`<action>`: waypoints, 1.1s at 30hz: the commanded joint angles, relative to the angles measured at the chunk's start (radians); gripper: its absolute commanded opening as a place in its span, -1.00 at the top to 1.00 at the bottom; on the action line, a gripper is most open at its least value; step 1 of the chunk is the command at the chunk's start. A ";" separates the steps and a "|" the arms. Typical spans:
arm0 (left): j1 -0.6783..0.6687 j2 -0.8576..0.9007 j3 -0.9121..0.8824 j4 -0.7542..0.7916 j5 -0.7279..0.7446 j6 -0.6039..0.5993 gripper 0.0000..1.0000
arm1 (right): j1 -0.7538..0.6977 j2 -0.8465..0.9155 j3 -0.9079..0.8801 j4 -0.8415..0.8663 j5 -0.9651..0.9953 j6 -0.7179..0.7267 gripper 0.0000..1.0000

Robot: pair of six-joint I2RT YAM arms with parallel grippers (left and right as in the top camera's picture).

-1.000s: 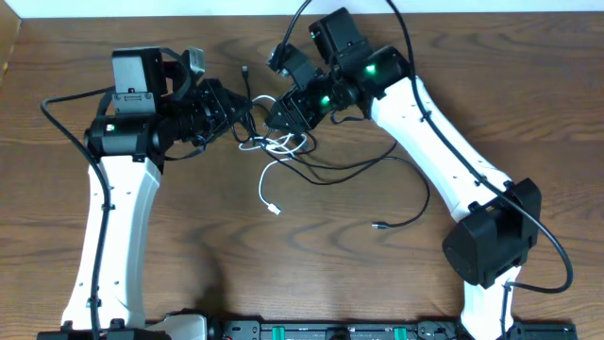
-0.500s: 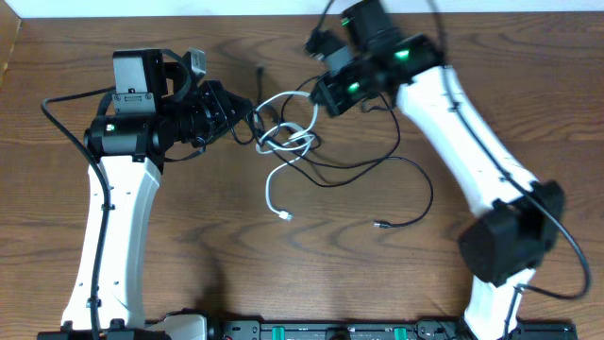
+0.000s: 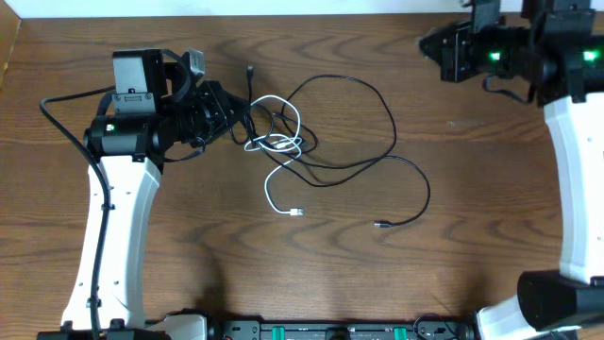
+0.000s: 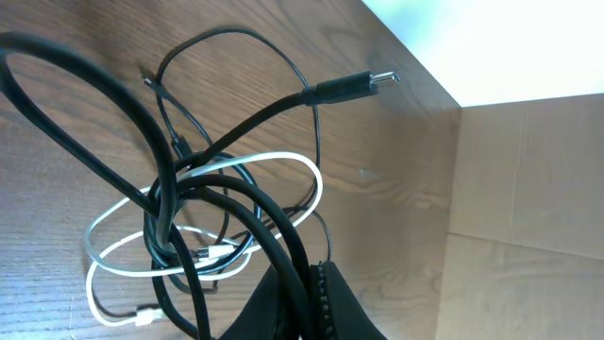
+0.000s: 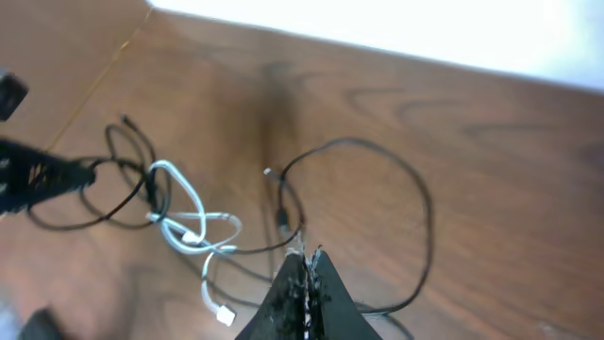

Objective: Untangle cables

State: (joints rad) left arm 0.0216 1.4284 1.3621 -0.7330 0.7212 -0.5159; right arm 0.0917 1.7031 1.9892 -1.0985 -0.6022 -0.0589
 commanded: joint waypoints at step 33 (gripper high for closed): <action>-0.001 -0.024 0.036 0.083 0.082 -0.177 0.85 | 0.534 0.406 -0.008 0.077 0.132 -0.348 0.17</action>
State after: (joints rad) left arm 0.0216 1.4284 1.3640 -0.6514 0.7834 -0.6846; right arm 0.6266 2.0716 1.9846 -1.0466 -0.4885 -0.3550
